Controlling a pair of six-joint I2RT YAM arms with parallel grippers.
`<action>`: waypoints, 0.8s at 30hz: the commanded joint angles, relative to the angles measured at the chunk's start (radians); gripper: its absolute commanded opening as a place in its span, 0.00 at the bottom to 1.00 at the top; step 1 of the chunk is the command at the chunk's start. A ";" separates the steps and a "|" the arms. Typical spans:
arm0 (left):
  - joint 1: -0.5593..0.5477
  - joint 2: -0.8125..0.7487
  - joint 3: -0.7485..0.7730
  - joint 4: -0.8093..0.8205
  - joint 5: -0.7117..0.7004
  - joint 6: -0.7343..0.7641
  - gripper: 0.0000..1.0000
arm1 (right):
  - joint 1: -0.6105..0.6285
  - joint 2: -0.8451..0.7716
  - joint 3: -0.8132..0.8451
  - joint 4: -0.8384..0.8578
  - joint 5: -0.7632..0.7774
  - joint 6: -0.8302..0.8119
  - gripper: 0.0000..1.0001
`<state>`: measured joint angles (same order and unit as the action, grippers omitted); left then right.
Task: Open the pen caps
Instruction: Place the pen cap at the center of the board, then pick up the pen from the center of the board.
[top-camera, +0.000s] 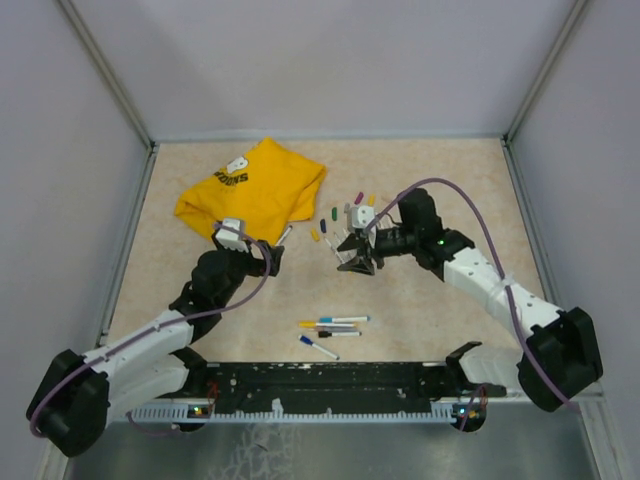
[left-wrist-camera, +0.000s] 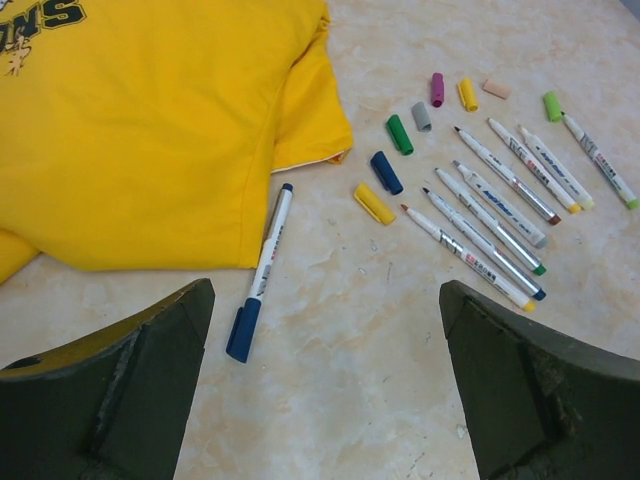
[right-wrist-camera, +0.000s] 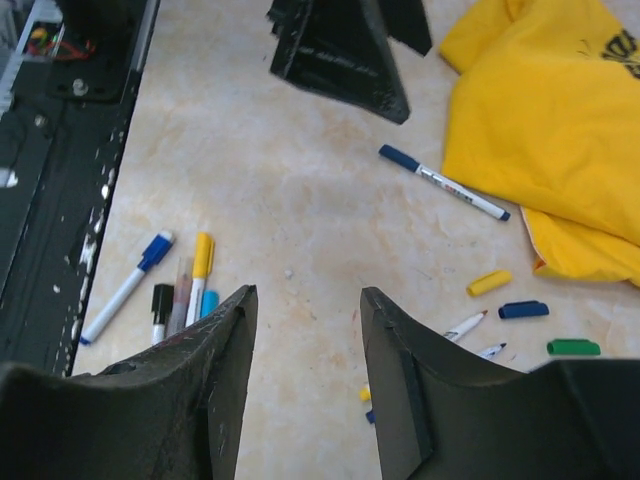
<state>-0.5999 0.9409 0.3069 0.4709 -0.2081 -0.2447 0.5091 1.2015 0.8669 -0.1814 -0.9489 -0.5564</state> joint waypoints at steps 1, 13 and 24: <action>0.002 0.014 -0.009 0.077 -0.051 0.029 1.00 | 0.045 0.037 0.067 -0.205 -0.024 -0.258 0.47; 0.001 0.026 -0.034 0.106 -0.077 0.007 1.00 | 0.154 0.129 0.017 -0.297 0.204 -0.445 0.47; 0.001 -0.031 -0.088 0.144 -0.086 -0.001 1.00 | 0.248 0.214 -0.014 -0.229 0.349 -0.418 0.45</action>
<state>-0.5995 0.9253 0.2310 0.5694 -0.2790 -0.2386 0.7078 1.3808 0.8505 -0.4595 -0.6781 -0.9680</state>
